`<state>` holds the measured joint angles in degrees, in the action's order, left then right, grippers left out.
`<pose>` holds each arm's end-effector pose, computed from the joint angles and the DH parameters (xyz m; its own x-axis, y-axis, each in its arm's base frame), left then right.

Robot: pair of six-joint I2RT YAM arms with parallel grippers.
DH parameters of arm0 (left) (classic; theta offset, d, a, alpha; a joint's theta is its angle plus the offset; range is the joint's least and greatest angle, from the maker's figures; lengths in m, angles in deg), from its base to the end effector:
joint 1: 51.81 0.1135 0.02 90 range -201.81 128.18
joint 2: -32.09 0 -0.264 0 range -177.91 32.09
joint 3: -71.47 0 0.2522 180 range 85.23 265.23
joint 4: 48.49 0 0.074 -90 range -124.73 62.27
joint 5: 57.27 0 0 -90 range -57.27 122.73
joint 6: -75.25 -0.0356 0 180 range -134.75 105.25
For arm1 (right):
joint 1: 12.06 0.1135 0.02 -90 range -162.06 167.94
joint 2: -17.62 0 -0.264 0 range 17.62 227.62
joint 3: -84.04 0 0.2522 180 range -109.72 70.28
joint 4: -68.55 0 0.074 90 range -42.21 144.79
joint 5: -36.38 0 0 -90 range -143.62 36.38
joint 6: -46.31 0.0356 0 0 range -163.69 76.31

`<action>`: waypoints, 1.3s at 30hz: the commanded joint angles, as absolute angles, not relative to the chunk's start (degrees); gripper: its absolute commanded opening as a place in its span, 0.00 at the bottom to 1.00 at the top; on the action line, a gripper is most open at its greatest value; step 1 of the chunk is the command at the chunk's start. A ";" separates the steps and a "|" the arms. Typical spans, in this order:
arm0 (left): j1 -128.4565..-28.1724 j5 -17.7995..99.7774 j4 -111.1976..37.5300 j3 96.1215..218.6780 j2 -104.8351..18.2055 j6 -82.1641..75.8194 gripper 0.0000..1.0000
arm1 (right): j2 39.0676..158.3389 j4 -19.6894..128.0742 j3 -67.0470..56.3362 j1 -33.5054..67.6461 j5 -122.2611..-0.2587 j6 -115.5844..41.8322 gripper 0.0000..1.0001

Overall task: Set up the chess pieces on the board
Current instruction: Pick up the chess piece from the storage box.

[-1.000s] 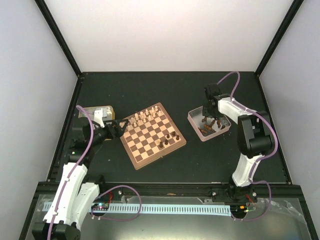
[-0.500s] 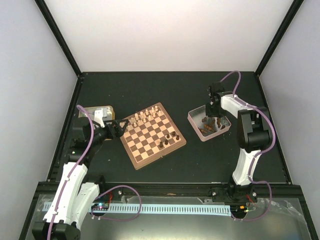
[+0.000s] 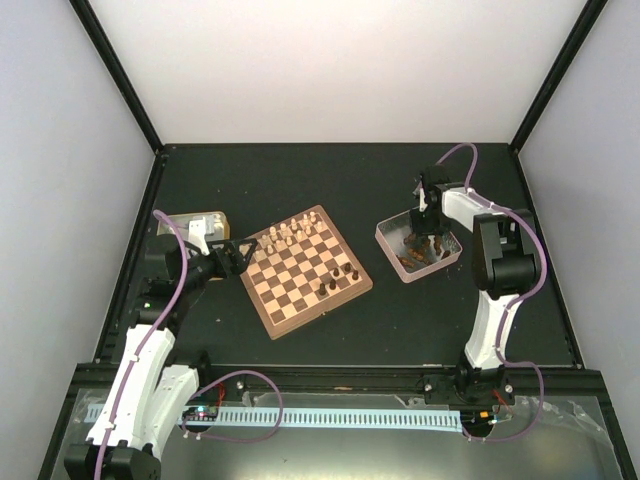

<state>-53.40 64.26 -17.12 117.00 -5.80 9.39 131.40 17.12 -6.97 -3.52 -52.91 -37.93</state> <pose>0.1566 -0.0230 0.2672 -0.5725 -0.3328 -0.7493 0.2938 0.7700 -0.5664 0.3846 0.0573 0.1520 -0.9613 -0.0429 -0.2721 -0.0489 0.9987 0.0155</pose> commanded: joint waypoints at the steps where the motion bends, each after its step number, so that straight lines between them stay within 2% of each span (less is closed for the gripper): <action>1: -53.57 64.67 -17.03 119.33 -5.53 8.32 0.99 | 131.71 16.47 -7.83 -3.97 -54.05 -39.78 0.25; 9: -53.50 64.68 -16.87 119.07 -5.35 8.37 0.99 | 131.85 15.95 -7.28 -3.89 -53.95 -39.06 0.24; 18: -53.57 65.05 -17.04 118.94 -5.37 8.89 0.99 | 131.05 15.69 -5.39 -3.88 -51.51 -36.60 0.26; 21: -53.57 64.91 -16.92 118.81 -5.60 8.85 0.99 | 130.76 16.03 -4.48 -3.88 -51.51 -35.87 0.23; 26: -53.54 65.39 -17.05 119.04 -5.88 8.90 0.99 | 129.62 17.16 -3.27 -3.52 -50.11 -35.14 0.12; 30: -53.55 66.45 -17.86 119.04 -5.70 10.11 0.99 | 125.60 20.88 -1.79 -3.01 -50.10 -34.91 0.08; 33: -53.57 69.17 -20.03 118.45 -5.77 11.45 0.99 | 120.17 24.85 0.32 -2.46 -54.69 -34.82 0.08; 39: -53.74 78.93 -26.56 118.55 -9.85 15.25 0.99 | 108.39 34.59 6.03 2.34 -74.63 -34.91 0.08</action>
